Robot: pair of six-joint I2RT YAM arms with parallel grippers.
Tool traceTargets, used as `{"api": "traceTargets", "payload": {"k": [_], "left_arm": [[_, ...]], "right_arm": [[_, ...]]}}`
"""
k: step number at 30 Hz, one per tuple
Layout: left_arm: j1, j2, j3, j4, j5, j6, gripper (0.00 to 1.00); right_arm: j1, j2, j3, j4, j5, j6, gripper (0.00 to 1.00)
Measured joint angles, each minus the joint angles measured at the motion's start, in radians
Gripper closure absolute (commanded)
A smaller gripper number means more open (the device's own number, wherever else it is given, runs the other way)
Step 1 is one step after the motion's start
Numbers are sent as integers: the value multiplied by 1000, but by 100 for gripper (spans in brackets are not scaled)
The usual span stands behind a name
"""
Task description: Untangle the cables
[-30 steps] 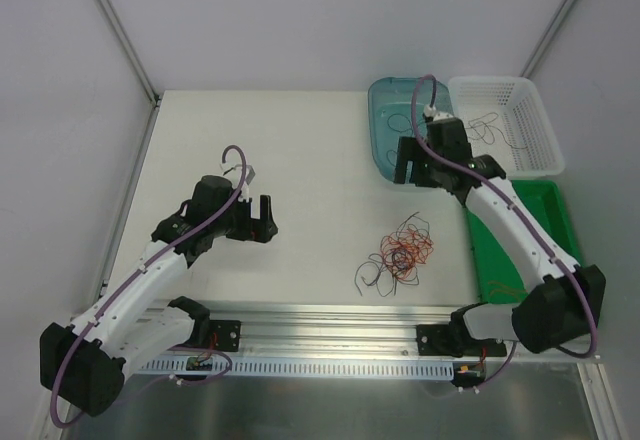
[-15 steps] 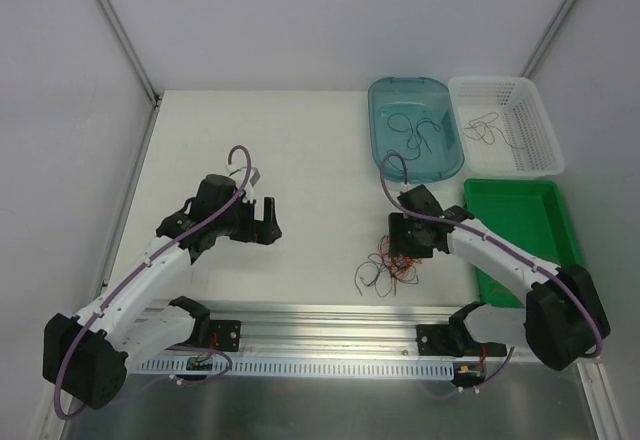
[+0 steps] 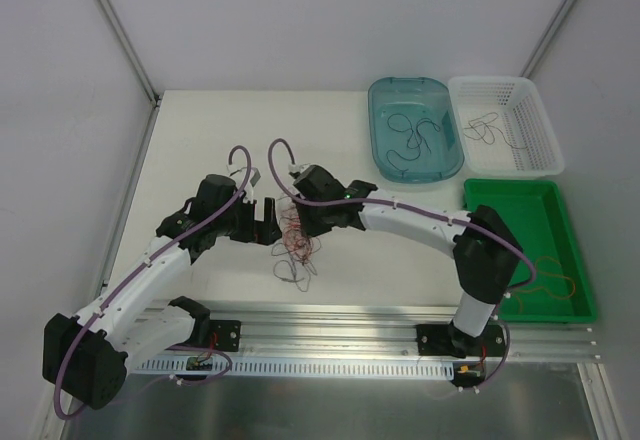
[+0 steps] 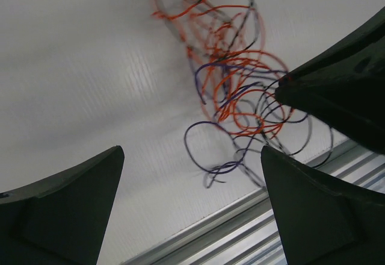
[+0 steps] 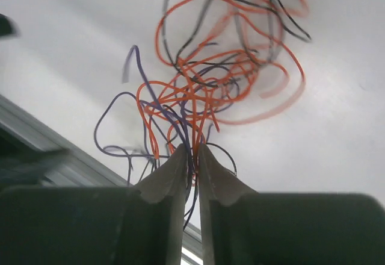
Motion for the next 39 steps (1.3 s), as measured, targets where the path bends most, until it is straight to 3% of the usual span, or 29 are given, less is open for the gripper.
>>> {"api": "traceTargets", "payload": {"k": [2,5,12,20,24,30,34,35,36,39], "left_arm": [[0,0,0,0,-1,0,1],[0,-3,0,0,-3,0,1],[0,-3,0,0,-53,-37,1],[0,82,-47,10,-257,-305,4],[0,173,-60,16,-312,-398,10],[-9,291,-82,86,-322,-462,30],[-81,365,-62,118,-328,-418,60],[-104,370,-56,123,-328,-396,75],[-132,372,-48,127,-325,-367,85],[-208,365,-27,155,-292,-243,100]], "right_arm": [[37,49,67,30,0,7,72],[56,71,72,54,-8,19,48],[44,-40,-65,21,41,-2,35],[43,-373,-247,-3,148,-7,12],[43,-433,-294,-1,168,-6,11],[43,-443,-333,13,172,-8,11],[43,-450,-336,21,172,-13,11],[43,-457,-338,23,175,-15,11],[43,-468,-341,26,181,-16,11],[34,-515,-359,30,195,-21,12]]}}
